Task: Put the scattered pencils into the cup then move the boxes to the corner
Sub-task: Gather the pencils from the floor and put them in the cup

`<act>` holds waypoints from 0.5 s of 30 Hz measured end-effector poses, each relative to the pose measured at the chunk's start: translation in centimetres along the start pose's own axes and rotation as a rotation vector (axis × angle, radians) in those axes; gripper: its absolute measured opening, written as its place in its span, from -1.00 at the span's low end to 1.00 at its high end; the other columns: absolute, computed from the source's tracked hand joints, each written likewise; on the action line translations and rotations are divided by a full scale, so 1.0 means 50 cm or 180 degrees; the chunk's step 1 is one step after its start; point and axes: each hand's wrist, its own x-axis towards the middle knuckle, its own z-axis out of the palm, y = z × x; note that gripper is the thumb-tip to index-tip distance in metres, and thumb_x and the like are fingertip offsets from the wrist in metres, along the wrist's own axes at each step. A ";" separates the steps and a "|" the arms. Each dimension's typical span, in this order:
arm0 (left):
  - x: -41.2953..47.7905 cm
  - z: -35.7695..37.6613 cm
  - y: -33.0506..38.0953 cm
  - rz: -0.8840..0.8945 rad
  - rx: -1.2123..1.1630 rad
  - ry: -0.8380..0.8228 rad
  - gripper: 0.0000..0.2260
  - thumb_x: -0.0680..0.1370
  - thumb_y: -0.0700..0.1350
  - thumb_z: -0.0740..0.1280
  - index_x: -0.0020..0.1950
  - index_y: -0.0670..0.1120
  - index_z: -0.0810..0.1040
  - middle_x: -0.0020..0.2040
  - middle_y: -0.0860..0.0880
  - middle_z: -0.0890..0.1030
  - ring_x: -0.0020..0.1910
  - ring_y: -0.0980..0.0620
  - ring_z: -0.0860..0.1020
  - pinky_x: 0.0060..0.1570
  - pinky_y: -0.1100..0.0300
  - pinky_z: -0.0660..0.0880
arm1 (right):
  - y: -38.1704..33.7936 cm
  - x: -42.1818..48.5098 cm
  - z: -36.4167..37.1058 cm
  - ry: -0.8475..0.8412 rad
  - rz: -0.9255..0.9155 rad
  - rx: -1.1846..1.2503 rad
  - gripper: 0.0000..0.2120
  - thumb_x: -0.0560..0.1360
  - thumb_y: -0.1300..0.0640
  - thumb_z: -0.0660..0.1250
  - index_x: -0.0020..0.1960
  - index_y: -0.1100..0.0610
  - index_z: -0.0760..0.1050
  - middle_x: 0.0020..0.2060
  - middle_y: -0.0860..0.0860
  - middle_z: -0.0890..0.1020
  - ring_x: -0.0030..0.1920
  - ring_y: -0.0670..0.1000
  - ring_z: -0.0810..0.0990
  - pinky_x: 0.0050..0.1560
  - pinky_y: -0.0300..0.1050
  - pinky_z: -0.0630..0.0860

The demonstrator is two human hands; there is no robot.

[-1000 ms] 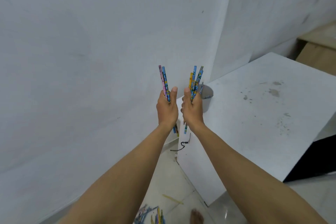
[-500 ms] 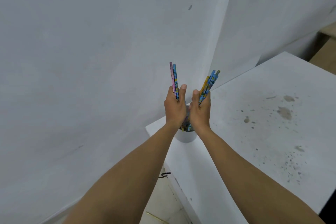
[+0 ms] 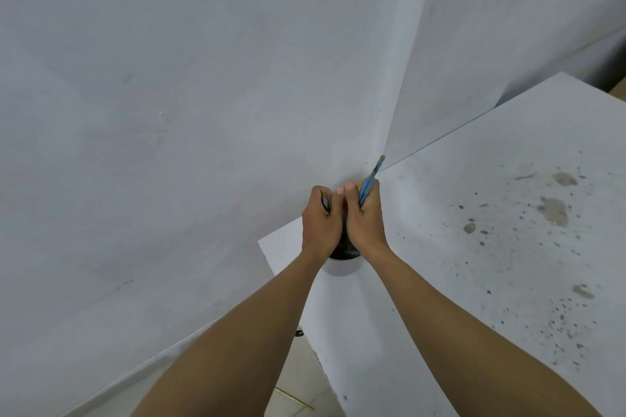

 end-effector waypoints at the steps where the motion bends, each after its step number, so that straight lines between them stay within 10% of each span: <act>1: 0.002 -0.001 0.002 0.0017 0.0050 -0.0029 -0.73 0.58 0.17 0.21 -0.21 0.04 0.34 -0.37 0.14 0.44 -0.40 0.22 0.42 -0.37 0.39 0.39 | -0.001 0.004 -0.004 -0.0038 0.0029 -0.0059 -0.75 0.59 -0.19 0.13 0.09 -0.02 0.32 -0.21 -0.20 0.55 -0.17 -0.19 0.60 -0.09 -0.19 0.58; 15: -0.004 -0.049 0.059 0.0126 0.0498 -0.0085 -0.74 0.64 0.00 0.14 0.24 -0.11 0.43 0.19 -0.02 0.53 0.15 0.05 0.49 0.11 0.24 0.40 | -0.060 -0.009 -0.036 0.0026 -0.0011 -0.0827 -0.65 0.63 -0.07 0.12 0.36 0.02 0.36 0.35 -0.02 0.45 0.34 0.01 0.42 0.39 0.02 0.35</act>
